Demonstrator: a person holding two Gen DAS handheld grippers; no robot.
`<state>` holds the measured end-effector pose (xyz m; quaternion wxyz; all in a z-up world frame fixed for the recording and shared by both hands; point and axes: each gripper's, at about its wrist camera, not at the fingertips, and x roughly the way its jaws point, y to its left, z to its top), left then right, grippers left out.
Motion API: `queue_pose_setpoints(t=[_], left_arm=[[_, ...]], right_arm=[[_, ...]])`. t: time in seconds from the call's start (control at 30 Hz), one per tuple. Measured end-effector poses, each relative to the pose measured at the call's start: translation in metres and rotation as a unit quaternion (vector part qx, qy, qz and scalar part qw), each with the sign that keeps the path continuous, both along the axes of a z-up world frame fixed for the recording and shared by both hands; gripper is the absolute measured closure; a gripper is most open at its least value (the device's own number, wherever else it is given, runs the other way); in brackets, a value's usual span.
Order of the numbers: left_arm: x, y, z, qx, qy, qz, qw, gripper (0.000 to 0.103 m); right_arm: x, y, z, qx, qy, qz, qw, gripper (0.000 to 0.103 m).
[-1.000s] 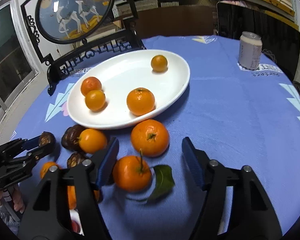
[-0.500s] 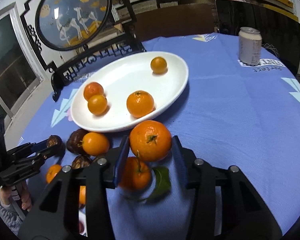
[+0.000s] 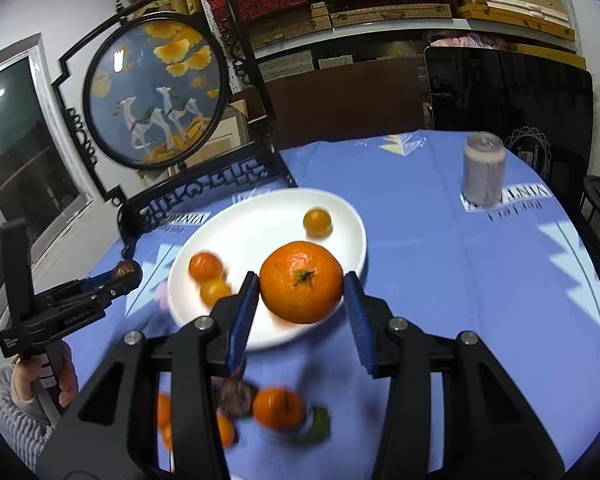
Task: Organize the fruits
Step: 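Carry the date and mandarin over the white plate and open both tools, then withdraw both tools from the plate, moving the left tool toward another dark date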
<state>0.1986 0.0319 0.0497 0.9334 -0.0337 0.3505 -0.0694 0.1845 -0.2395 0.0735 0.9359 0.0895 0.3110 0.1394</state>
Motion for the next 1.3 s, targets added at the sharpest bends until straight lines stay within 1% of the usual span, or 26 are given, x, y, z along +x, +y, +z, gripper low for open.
queue_pose_setpoints(t=[0.07,0.17,0.23,0.37,0.43,0.47,0.5,0.53,0.57,0.7,0.77,0.83,0.9,0.97,1.0,1.1,1.13,1.2,1.3], left_arm=[[0.019,-0.004,0.004,0.001,-0.002,0.001,1.0,0.057],[0.05,-0.01,0.001,-0.007,0.009,0.0,0.9999,0.057],[0.071,-0.015,-0.007,-0.008,0.023,-0.003,0.9997,0.057],[0.1,-0.026,-0.024,0.007,0.044,-0.007,0.999,0.057],[0.107,-0.029,-0.031,0.015,0.054,-0.011,0.9984,0.057],[0.106,-0.028,-0.031,0.012,0.05,-0.011,0.9986,0.055],[0.105,-0.027,-0.03,0.005,0.046,-0.011,0.9989,0.049],[0.104,-0.026,-0.029,0.0,0.043,-0.01,0.999,0.044],[0.101,-0.023,-0.027,-0.007,0.038,-0.009,0.9992,0.038],[0.083,-0.018,-0.012,-0.013,0.02,-0.007,0.9997,0.038],[0.069,-0.015,-0.005,-0.013,0.013,-0.006,0.9998,0.038],[0.048,-0.011,-0.002,-0.01,0.009,-0.007,0.9999,0.038],[0.026,-0.006,-0.003,-0.009,0.006,-0.005,0.9999,0.037],[0.001,-0.001,-0.009,-0.012,0.006,-0.002,0.9999,0.036],[-0.012,0.0,-0.015,-0.009,0.013,-0.002,0.9999,0.036],[-0.033,-0.005,-0.029,-0.002,0.026,-0.013,0.9996,0.036],[-0.04,-0.01,-0.035,0.007,0.031,-0.022,0.9993,0.036],[-0.051,-0.017,-0.044,0.027,0.034,-0.031,0.9986,0.036],[-0.055,-0.019,-0.051,0.039,0.037,-0.035,0.9979,0.036]], right_arm=[[0.018,0.004,-0.003,0.006,0.01,0.004,1.0,0.058],[0.044,0.015,-0.013,0.005,0.023,0.012,1.0,0.058],[0.062,0.025,-0.022,-0.007,0.034,0.023,0.999,0.058],[0.082,0.035,-0.039,-0.021,0.051,0.03,0.998,0.058],[0.087,0.034,-0.045,-0.018,0.056,0.027,0.998,0.053],[0.086,0.031,-0.046,-0.013,0.051,0.019,0.998,0.049],[0.086,0.028,-0.045,-0.011,0.048,0.016,0.999,0.044],[0.086,0.027,-0.044,-0.009,0.048,0.015,0.999,0.044],[0.084,0.027,-0.041,-0.007,0.046,0.016,0.999,0.044],[0.071,0.025,-0.027,-0.007,0.033,0.015,0.999,0.044],[0.057,0.024,-0.019,-0.009,0.024,0.016,1.0,0.042],[0.042,0.022,-0.013,-0.009,0.017,0.018,1.0,0.038],[0.021,0.019,-0.009,-0.011,0.009,0.019,1.0,0.036],[-0.001,0.015,-0.009,-0.008,0.004,0.021,1.0,0.036],[-0.011,0.014,-0.01,-0.007,0.004,0.021,1.0,0.034],[-0.041,0.009,-0.016,-0.009,0.003,0.019,1.0,0.028],[-0.052,0.007,-0.019,-0.009,0.002,0.018,1.0,0.027],[-0.064,0.005,-0.023,-0.009,0.001,0.018,1.0,0.026],[-0.076,0.0,-0.027,-0.002,-0.002,0.017,1.0,0.024]])
